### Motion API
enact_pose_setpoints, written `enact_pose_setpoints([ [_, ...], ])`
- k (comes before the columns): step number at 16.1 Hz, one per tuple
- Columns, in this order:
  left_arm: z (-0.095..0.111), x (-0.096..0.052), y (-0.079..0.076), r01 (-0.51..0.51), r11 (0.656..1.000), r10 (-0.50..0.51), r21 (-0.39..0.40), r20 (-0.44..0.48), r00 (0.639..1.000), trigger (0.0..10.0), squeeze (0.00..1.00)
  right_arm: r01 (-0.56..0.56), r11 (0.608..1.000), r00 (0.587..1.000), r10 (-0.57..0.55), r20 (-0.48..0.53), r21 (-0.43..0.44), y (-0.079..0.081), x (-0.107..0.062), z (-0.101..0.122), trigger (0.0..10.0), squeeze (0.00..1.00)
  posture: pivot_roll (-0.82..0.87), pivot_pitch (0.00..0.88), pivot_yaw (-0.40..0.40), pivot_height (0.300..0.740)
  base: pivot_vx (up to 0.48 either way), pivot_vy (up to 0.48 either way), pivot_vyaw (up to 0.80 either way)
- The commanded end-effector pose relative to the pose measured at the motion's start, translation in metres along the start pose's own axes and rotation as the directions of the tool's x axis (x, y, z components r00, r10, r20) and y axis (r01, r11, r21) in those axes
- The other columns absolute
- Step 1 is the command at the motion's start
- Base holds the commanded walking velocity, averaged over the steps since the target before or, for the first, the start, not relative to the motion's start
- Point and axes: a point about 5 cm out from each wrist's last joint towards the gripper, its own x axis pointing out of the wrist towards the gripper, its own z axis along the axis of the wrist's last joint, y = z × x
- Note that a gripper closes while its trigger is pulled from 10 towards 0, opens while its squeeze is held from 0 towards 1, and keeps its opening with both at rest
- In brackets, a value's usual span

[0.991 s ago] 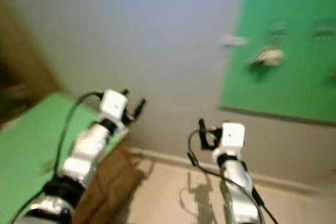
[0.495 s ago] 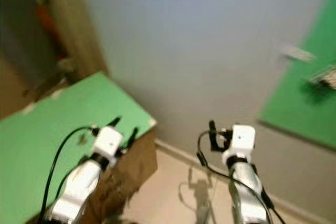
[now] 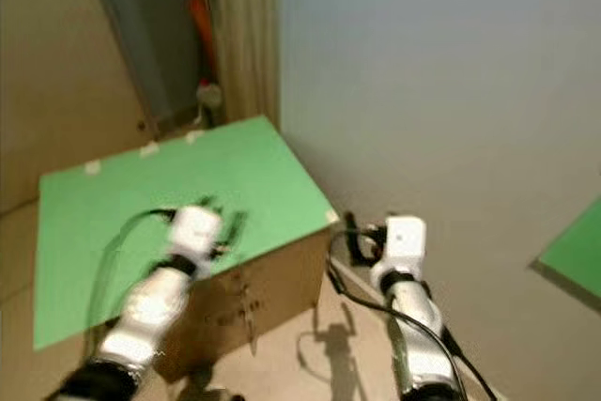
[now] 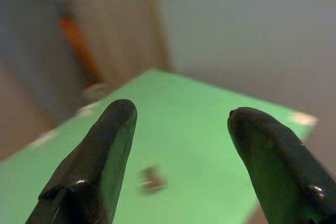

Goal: Hang keys on a hook

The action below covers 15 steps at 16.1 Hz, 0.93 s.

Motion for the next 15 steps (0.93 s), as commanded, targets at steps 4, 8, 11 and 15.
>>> enact_pose_setpoints([
  [4,0.012,0.009,-0.004,-0.003,1.0,0.003,-0.015,0.04,0.999,10.0,0.0,-0.004,1.0,1.0,0.004,-0.01,-0.011,-0.002,0.001,-0.002,10.0,0.0,-0.07,0.0,0.005,0.74,0.0,0.0,0.68],
  [8,0.012,0.007,-0.001,-0.033,0.999,0.035,-0.034,0.031,0.999,10.0,0.0,-0.038,0.999,0.999,0.038,-0.007,-0.031,0.004,0.0,-0.004,10.0,0.0,-0.06,0.004,0.003,0.74,0.0,0.0,0.68],
  [11,0.018,0.01,-0.006,-0.012,1.0,0.011,0.027,0.054,0.998,10.0,0.0,-0.055,0.998,0.998,0.054,-0.029,-0.027,0.007,0.0,-0.007,10.0,0.0,-0.05,0.012,-0.007,0.74,0.0,0.0,0.72],
  [15,0.022,0.02,-0.008,0.005,0.999,-0.006,0.052,0.014,1.0,10.0,0.0,-0.068,0.997,0.997,0.068,-0.029,-0.022,0.01,0.004,-0.007,10.0,0.0,-0.04,0.008,-0.011,0.74,0.48,0.0,0.0],
])
